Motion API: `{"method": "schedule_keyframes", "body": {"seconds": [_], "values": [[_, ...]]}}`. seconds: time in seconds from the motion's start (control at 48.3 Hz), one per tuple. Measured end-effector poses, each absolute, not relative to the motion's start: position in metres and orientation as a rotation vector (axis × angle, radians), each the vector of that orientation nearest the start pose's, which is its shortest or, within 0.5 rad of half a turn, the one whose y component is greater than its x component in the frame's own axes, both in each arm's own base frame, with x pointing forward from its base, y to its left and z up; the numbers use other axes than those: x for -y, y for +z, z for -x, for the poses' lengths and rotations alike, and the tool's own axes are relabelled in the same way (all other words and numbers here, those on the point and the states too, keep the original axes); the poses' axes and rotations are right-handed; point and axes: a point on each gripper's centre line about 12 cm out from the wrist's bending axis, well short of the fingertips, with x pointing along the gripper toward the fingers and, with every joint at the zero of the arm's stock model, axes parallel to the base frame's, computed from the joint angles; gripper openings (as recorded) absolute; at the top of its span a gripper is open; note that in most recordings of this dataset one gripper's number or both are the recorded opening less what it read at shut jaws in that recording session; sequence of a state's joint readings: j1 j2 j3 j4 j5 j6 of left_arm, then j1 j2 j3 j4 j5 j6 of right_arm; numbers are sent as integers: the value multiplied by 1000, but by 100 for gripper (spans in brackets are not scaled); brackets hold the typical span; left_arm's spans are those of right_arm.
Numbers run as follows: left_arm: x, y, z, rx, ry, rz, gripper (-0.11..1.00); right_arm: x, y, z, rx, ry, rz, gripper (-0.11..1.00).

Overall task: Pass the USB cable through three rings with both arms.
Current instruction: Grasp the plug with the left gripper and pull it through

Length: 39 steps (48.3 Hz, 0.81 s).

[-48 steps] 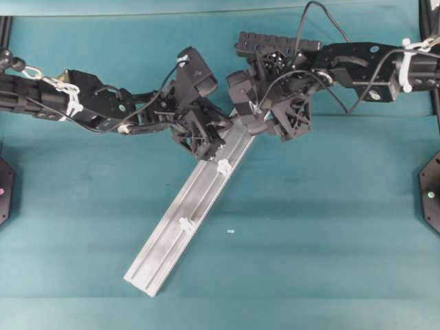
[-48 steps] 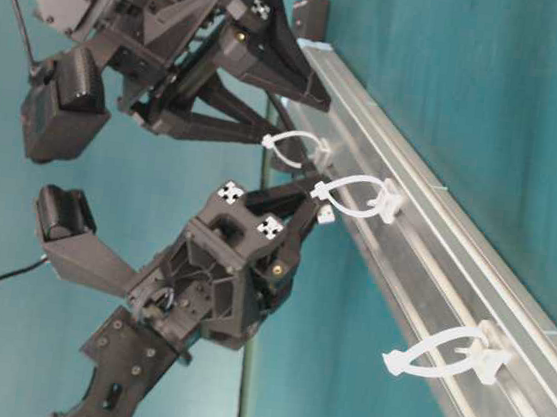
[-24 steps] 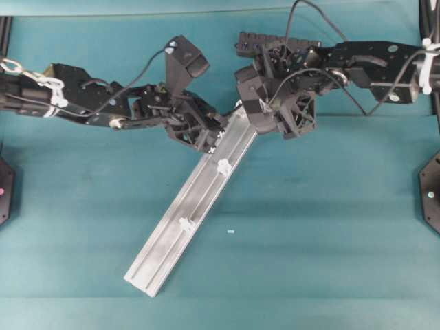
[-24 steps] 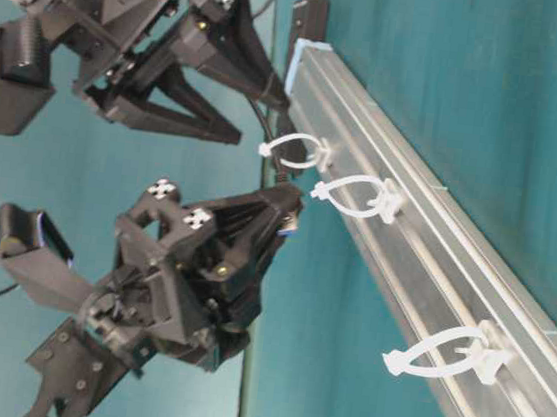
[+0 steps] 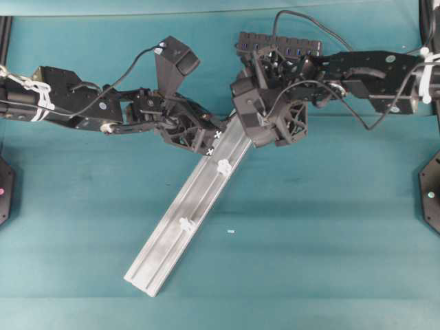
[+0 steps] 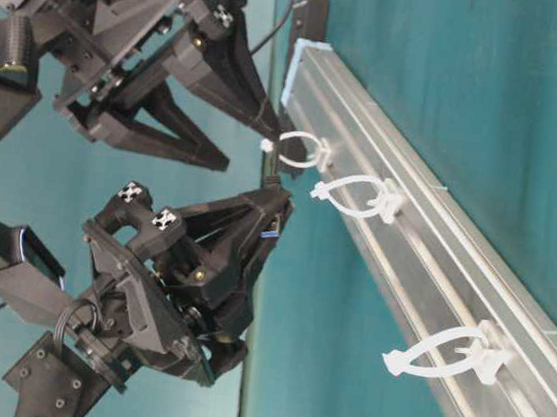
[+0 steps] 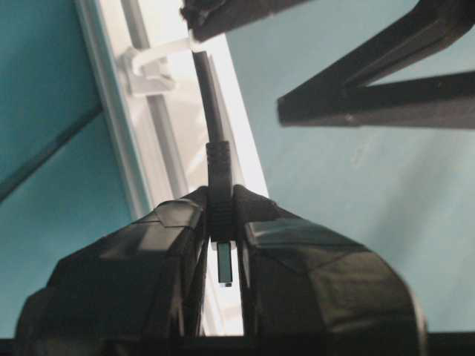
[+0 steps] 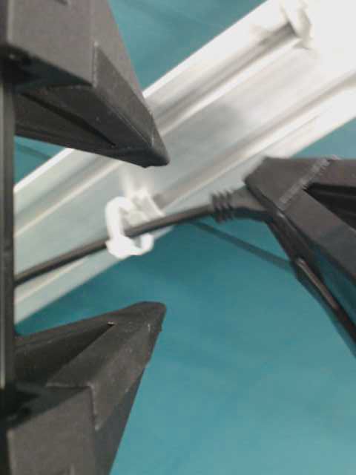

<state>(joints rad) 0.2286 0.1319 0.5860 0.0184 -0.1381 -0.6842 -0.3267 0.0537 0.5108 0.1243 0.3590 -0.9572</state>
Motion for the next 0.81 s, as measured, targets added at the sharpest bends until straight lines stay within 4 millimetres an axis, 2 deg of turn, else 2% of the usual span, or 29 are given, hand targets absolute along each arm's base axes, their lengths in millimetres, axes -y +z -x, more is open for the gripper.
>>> {"method": "schedule_keyframes", "body": {"seconds": [0.145, 0.29, 0.352, 0.497, 0.559, 0.807], "values": [[-95, 155, -413, -483, 403, 712, 10, 124, 156, -385, -971, 145, 603, 73], [-94, 156, -413, -480, 401, 713, 10, 124, 152, -386, -979, 151, 600, 62], [-94, 157, -413, -478, 401, 715, 10, 123, 152, -386, -976, 150, 602, 52], [-94, 157, -412, -480, 402, 715, 10, 121, 153, -388, -970, 153, 607, 19], [-94, 157, -412, -479, 400, 714, 10, 120, 153, -388, -968, 153, 610, 10], [-93, 158, -412, -478, 399, 713, 10, 120, 153, -388, -965, 155, 615, 9]]}}
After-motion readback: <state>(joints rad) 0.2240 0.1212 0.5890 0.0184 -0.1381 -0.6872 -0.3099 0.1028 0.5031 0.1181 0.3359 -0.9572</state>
